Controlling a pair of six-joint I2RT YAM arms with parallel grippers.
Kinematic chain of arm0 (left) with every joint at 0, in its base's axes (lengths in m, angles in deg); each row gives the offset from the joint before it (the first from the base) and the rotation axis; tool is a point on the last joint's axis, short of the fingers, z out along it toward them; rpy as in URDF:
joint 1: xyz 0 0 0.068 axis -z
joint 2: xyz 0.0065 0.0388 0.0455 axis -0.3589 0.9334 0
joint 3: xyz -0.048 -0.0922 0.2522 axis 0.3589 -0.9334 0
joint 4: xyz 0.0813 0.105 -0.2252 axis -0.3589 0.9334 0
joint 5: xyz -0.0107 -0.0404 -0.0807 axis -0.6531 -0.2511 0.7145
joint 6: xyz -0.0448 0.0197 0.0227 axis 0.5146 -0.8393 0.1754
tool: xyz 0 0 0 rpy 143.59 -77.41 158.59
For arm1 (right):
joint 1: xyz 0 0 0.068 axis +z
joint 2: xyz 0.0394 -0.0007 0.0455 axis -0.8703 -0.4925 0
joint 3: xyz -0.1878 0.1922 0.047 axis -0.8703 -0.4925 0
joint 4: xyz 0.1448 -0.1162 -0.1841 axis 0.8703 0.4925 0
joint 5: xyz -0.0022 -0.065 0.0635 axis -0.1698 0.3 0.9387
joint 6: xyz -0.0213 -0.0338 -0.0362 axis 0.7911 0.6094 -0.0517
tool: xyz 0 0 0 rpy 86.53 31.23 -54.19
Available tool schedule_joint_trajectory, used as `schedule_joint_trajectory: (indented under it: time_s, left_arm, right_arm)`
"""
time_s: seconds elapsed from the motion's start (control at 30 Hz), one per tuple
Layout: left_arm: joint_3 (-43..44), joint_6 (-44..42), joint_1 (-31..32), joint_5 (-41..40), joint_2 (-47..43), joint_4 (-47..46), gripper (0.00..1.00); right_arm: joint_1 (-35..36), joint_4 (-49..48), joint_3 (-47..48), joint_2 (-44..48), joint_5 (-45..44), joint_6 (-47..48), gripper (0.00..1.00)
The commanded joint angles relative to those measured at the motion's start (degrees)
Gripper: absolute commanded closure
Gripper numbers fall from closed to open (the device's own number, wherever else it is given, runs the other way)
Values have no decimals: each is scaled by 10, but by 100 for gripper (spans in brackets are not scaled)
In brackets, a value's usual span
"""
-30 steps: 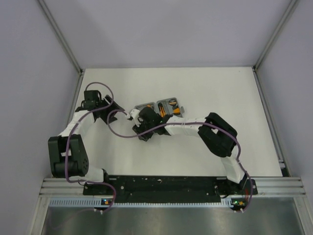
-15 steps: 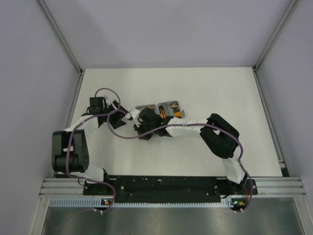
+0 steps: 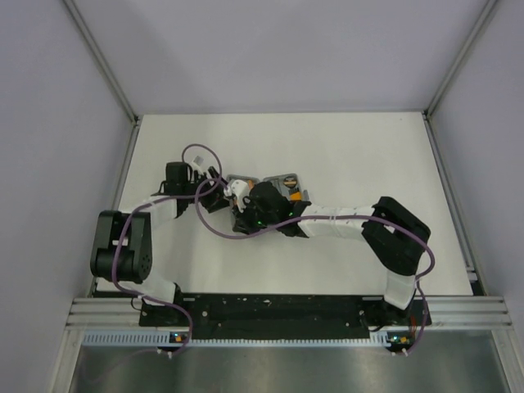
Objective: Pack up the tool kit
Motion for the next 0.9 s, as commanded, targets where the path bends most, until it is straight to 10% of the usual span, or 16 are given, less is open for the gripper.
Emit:
schedule_joint_trajectory:
  time_s: [0.0,0.47,0.87]
  left_arm:
    - [10,-7,19,41,19,-62,29]
    - [66,-52,44,-46,39,72,73]
    - [136,-95,48,-66,49,155,76]
  right_arm:
    - [10,-77,6,44,37,-8,100]
    - [10,-62,9,49,5,-35,100]
    - [9,-12,-40,142,-149,-80,49]
